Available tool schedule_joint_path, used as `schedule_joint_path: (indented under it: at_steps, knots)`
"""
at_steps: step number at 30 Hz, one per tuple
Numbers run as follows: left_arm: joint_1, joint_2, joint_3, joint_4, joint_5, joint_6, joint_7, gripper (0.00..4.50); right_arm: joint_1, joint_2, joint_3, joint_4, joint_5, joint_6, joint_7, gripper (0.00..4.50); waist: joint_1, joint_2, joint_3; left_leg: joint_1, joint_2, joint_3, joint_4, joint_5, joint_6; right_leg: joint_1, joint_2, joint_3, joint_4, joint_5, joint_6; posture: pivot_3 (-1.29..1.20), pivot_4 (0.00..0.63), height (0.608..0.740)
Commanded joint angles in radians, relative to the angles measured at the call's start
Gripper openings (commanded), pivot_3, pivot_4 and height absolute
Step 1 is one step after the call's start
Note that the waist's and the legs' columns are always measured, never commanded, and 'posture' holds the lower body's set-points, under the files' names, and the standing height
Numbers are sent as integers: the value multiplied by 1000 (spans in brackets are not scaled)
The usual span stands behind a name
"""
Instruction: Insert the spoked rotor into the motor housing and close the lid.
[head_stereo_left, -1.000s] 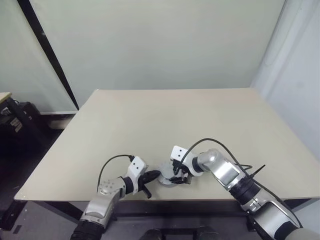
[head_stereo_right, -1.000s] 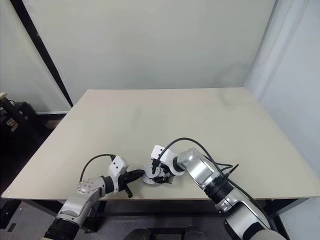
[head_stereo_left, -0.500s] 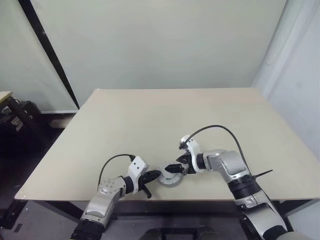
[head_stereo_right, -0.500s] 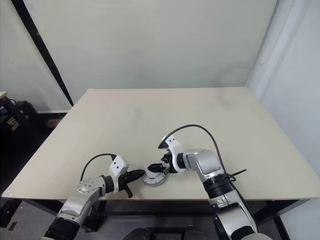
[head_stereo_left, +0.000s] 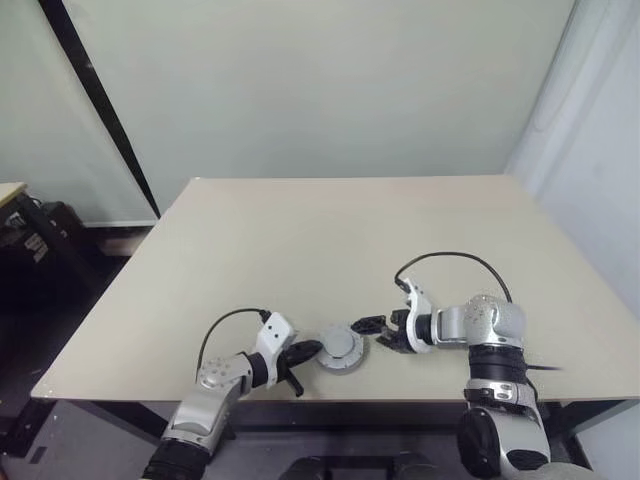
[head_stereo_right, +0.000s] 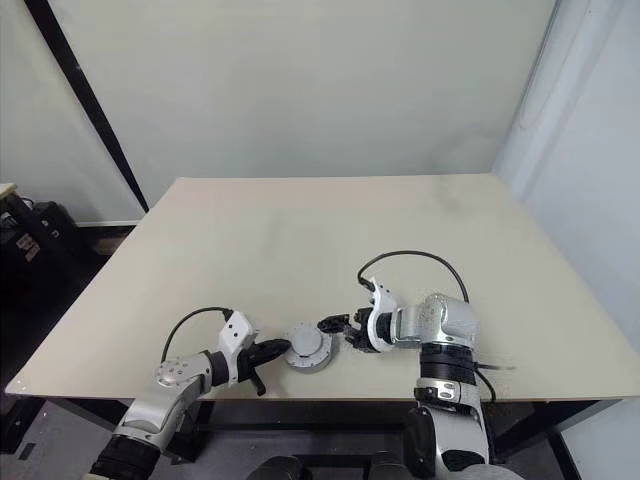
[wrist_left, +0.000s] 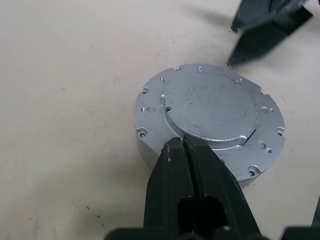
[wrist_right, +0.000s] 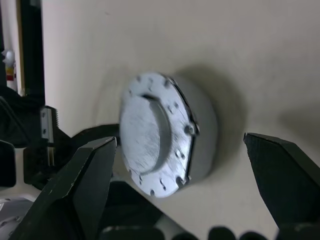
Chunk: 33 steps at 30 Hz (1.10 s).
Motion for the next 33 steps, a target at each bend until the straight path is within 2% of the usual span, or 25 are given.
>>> schedule_joint_path:
  at_steps: [1,11,22,25,33]
  knots:
    - [-12,-11,-26,18,13,0,-5,0,5,31,-67,34,48,8,-40,4458,0,0,0,0,0,0,0,0,0,0,0,0,0,0,0,0,0,740]
    - [-13,-4,-19,18,11,-3,-10,0,16,125,-216,105,137,8,-88,4458,-4,2,-1,0,1,0,0,0,0,1,0,0,0,0,0,0,0,740]
    - [-12,2,-14,12,13,1,-8,0,10,170,-295,140,174,-19,-133,4458,-5,3,-1,-1,1,0,0,0,0,0,0,-1,-1,0,0,0,0,740]
    - [-11,3,-13,11,13,1,-9,0,12,170,-315,146,184,-26,-150,3883,-5,3,-1,-1,1,0,0,0,0,0,0,-1,-1,0,0,0,0,740]
    - [-13,5,-13,12,15,3,-12,0,29,174,-311,141,202,-22,-168,1294,-7,4,-1,-2,1,1,-1,0,0,0,1,-1,-1,0,0,0,0,740]
